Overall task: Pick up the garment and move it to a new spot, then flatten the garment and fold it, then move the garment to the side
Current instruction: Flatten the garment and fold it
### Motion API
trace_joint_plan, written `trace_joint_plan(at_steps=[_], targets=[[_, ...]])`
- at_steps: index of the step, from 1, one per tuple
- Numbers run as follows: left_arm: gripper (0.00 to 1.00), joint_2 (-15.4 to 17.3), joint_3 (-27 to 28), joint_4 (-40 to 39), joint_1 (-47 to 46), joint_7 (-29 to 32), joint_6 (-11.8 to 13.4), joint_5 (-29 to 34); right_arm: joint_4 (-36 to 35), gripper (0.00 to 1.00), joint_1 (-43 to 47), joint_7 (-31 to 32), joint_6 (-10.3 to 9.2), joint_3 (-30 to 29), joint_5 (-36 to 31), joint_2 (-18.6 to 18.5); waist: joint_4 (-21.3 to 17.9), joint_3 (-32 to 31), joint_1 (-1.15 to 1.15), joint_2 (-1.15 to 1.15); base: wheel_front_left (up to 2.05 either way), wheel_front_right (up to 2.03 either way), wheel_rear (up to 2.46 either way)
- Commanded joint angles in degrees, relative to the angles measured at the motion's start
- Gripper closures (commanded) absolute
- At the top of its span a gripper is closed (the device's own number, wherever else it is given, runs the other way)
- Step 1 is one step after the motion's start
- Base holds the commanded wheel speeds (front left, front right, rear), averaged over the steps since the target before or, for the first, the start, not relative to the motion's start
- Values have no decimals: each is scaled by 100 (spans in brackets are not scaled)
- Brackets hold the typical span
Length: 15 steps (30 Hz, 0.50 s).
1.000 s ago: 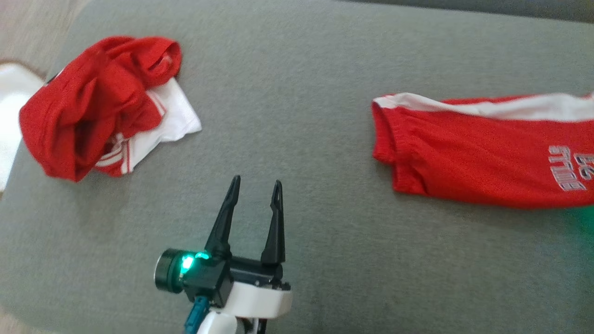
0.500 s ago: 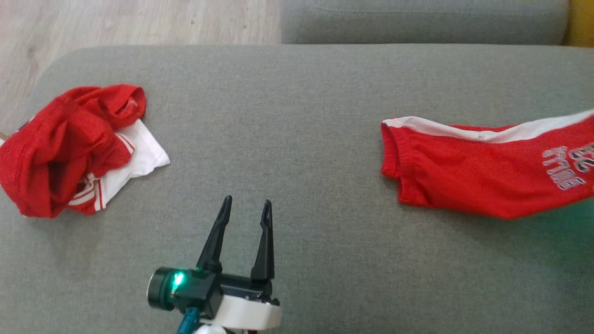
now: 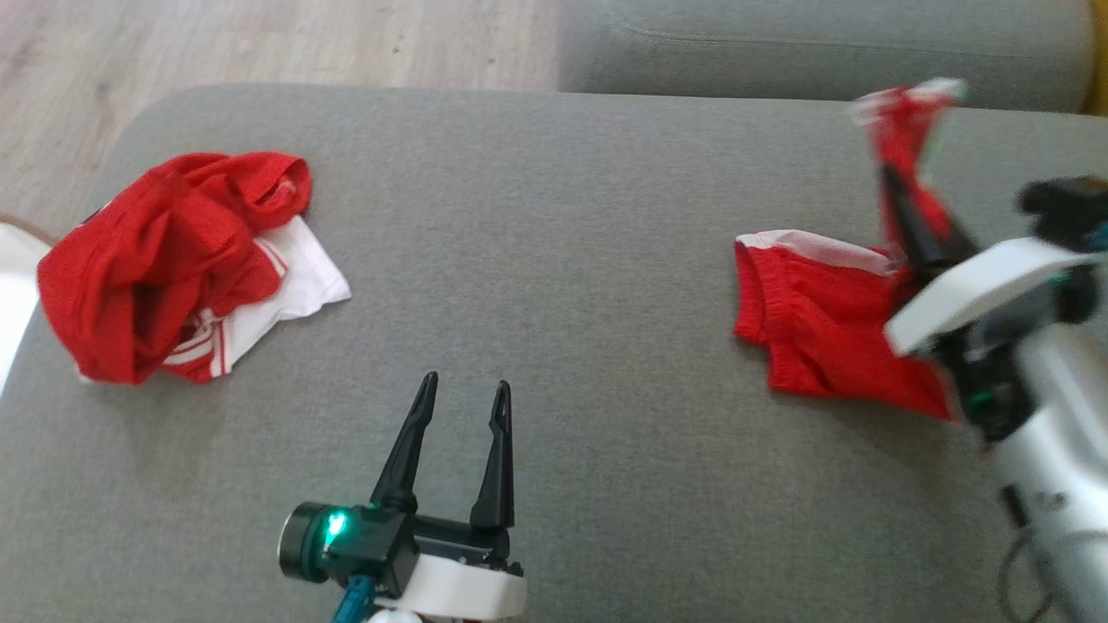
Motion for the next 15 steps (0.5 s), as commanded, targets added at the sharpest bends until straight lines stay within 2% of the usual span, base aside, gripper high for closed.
trace_joint_plan(at_steps=[1,5,6,7,12,14,15], targets=[[0,-3,147,-182,-57,-29,2,-25,-197,100,47,16,37,110,-129,148,92,29,0,0,0,0,0],[0,-3,104,-184,-89,-29,5,-72,82,100,353,60,37,246,-414,695,234,82,0,0,0,0,0],[0,-3,92,-184,-105,-29,7,-82,179,67,431,34,37,243,-455,846,264,90,0,0,0,0,0],[0,-3,86,-186,-115,-29,15,-88,264,0,499,-2,37,240,-493,986,283,94,0,0,0,0,0],[0,-3,161,-217,-71,-29,73,-78,206,0,865,-579,37,229,-546,1434,257,-10,0,0,0,0,0],[0,-3,248,-262,-1,-29,92,-65,53,0,1070,-935,37,262,-663,1408,183,-107,0,0,0,0,0],[0,-3,352,-296,97,-29,109,-50,-52,0,1314,-1232,37,190,-956,1309,97,-230,0,0,0,0,0]])
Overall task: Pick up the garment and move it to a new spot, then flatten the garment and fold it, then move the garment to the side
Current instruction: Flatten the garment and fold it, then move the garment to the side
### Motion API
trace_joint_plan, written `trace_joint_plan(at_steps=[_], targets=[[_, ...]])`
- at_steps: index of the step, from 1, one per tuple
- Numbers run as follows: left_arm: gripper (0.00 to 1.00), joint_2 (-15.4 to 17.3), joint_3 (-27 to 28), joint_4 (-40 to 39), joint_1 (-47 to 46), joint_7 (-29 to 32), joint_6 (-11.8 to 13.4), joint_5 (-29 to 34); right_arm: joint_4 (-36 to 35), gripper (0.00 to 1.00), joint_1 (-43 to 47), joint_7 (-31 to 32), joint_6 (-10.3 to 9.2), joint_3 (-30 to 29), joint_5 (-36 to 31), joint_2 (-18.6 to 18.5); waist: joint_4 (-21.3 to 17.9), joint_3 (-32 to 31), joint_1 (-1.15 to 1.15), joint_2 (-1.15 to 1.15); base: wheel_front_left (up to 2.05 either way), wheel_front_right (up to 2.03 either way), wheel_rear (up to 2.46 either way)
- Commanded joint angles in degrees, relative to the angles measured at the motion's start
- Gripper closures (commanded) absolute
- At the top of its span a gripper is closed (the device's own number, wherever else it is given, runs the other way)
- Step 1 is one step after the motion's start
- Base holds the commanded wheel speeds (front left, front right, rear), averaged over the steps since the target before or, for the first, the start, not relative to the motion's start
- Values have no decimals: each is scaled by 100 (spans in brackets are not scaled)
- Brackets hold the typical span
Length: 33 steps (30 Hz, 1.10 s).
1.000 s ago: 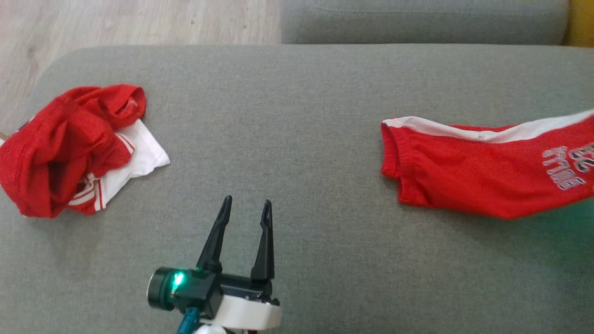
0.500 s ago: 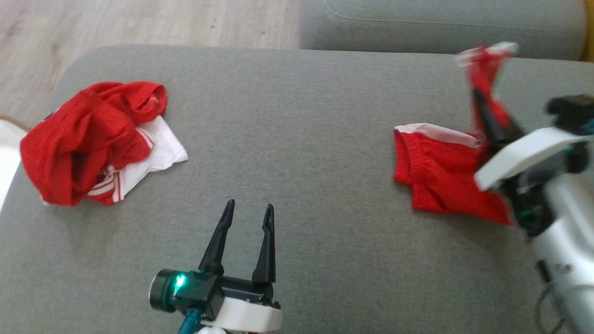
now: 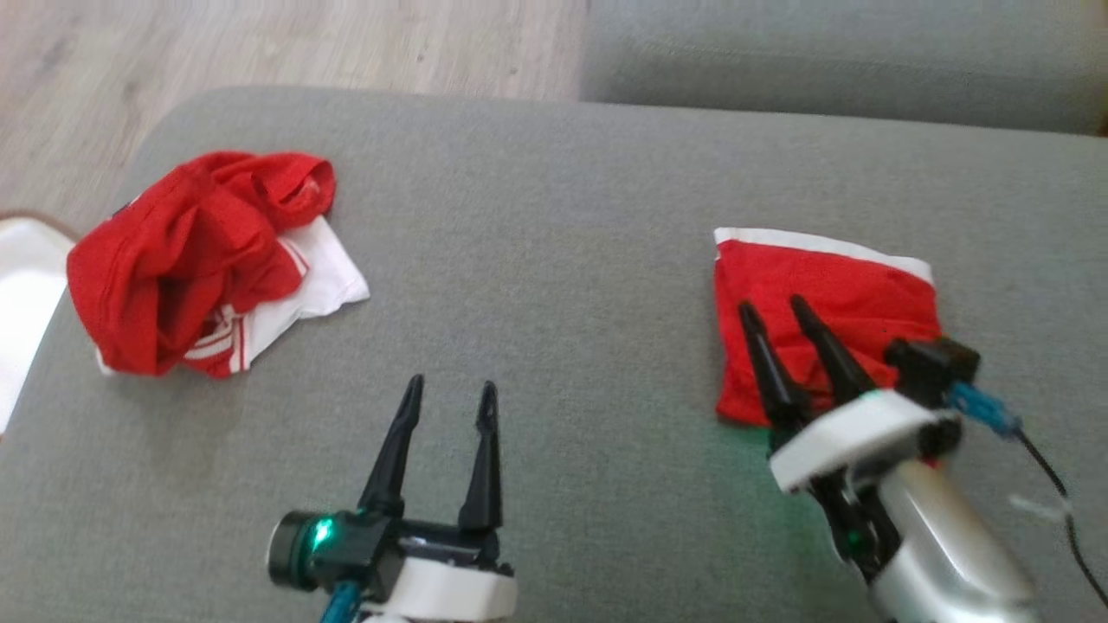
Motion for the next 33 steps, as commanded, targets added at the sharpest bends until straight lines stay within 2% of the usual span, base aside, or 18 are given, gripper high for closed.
trace_joint_plan(at_steps=[1,6,7,11,14,20,33], targets=[[0,-3,292,-223,58,-29,54,17,-251,0,237,-199,37,-77,-217,-73,-146,-180,0,0,0,0,0],[0,-3,622,-409,399,-29,110,120,-1143,0,1049,-356,37,-775,-1217,-159,-429,-463,0,0,0,0,0],[0,-3,622,-409,399,-29,110,120,-1143,0,1049,-356,37,-775,-1217,-159,-429,-463,0,0,0,0,0],[0,-3,848,-539,681,-29,125,215,-1980,0,1814,-360,37,-1374,-1827,-104,-601,-600,0,0,0,0,0],[0,-3,978,-594,885,-29,152,262,-2255,0,2253,-361,37,-1658,-2029,-42,-685,-679,0,0,0,0,0],[0,-3,1098,-642,1166,-29,172,307,-2441,0,2743,-361,37,-1976,-2362,77,-747,-814,0,0,0,0,0],[0,-3,1189,-600,1321,-29,113,374,-2483,0,2884,-362,37,-1980,-2584,237,-828,-1009,0,0,0,0,0]])
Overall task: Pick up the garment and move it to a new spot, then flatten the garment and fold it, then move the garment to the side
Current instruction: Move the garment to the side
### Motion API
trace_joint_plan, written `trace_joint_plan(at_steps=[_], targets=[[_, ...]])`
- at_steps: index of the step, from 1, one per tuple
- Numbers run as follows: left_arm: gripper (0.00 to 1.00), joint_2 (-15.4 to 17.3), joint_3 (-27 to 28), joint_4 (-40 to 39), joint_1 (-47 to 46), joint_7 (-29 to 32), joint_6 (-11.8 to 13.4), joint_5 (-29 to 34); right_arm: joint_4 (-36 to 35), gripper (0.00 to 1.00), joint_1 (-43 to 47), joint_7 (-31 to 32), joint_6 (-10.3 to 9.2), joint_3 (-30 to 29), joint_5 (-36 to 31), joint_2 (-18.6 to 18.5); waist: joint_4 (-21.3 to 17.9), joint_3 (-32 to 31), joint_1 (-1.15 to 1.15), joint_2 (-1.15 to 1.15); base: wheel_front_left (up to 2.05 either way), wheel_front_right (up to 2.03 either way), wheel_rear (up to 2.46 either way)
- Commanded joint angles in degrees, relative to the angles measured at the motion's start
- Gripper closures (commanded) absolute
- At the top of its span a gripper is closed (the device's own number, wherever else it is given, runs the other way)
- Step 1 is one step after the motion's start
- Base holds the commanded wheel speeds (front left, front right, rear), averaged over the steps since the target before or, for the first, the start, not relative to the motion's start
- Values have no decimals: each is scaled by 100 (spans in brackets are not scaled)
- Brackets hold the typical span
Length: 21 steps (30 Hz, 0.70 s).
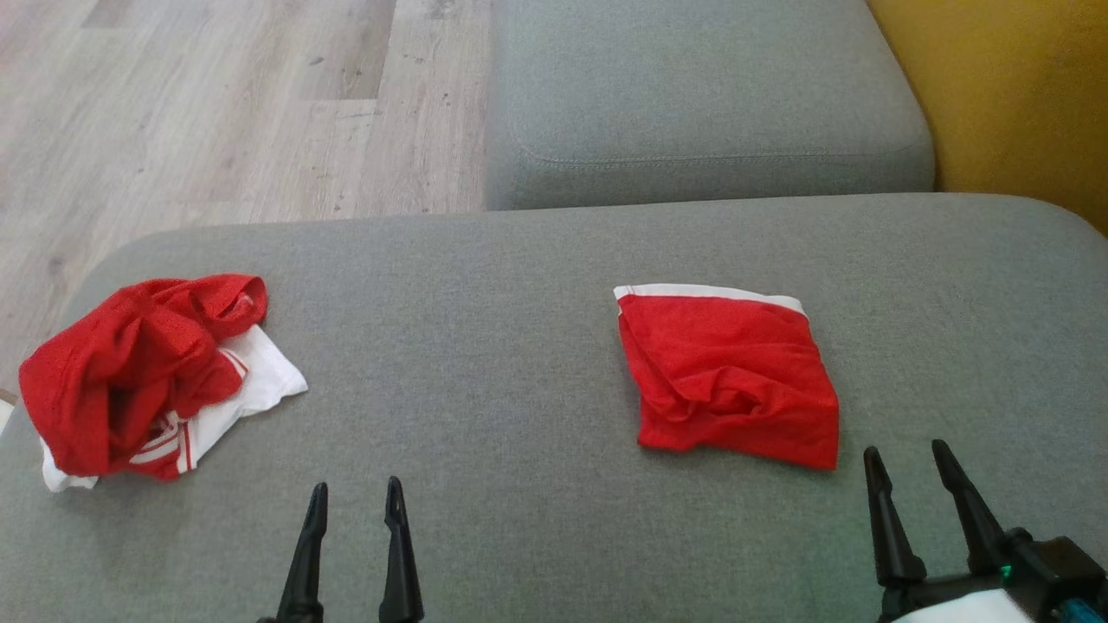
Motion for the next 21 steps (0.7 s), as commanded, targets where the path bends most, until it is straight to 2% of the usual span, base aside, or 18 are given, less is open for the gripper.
trace_joint_plan(at_steps=[1,21], targets=[[0,-23,189,-152,-118,-29,-29,43,-203,0,-114,-78,37,110,-66,-50,-7,-13,0,0,0,0,0],[0,-23,145,-74,-15,-29,-88,100,-183,0,24,-79,37,108,-133,-70,0,-75,0,0,0,0,0]])
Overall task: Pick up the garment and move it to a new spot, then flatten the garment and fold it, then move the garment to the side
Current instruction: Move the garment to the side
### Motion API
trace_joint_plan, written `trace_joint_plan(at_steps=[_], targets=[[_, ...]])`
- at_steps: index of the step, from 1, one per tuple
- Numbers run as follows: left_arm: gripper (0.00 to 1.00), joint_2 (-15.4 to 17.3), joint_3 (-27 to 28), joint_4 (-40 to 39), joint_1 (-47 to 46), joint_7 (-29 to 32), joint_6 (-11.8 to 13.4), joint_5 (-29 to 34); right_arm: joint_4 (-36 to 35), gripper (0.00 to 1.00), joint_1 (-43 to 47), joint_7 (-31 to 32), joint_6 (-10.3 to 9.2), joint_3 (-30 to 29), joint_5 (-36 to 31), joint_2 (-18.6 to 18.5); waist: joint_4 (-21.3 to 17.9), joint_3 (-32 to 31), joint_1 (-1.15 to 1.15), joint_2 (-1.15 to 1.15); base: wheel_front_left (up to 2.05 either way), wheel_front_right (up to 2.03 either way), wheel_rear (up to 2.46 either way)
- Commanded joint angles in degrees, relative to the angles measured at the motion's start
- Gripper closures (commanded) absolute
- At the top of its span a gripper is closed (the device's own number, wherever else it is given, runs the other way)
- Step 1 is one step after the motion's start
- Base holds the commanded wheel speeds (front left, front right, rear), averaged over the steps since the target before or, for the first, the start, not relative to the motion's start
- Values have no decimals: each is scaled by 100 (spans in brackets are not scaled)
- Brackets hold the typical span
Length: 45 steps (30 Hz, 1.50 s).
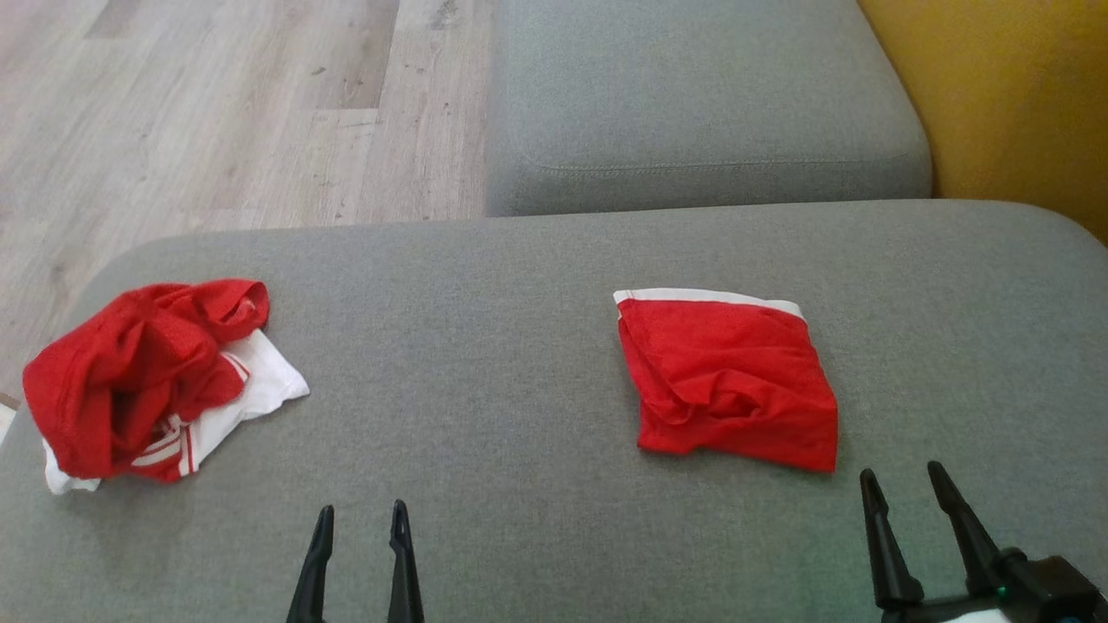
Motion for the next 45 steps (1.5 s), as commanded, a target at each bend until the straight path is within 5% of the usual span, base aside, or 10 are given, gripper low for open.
trace_joint_plan(at_steps=[1,27,34,45], targets=[[0,-29,144,-168,-199,-30,6,60,-191,0,-170,-79,37,97,-37,-108,4,9,0,0,0,0,0],[0,-29,-151,-265,-581,-30,69,137,-161,0,-882,-79,37,-8,114,-391,100,966,0,0,0,0,0],[0,-29,-372,-310,-990,-30,167,127,625,0,-1674,8,37,91,798,-842,207,1573,0,0,0,0,0],[0,-29,-635,-234,-1434,-30,271,128,1955,0,-3002,1757,37,781,2623,-1533,314,1959,0,0,0,0,0]])
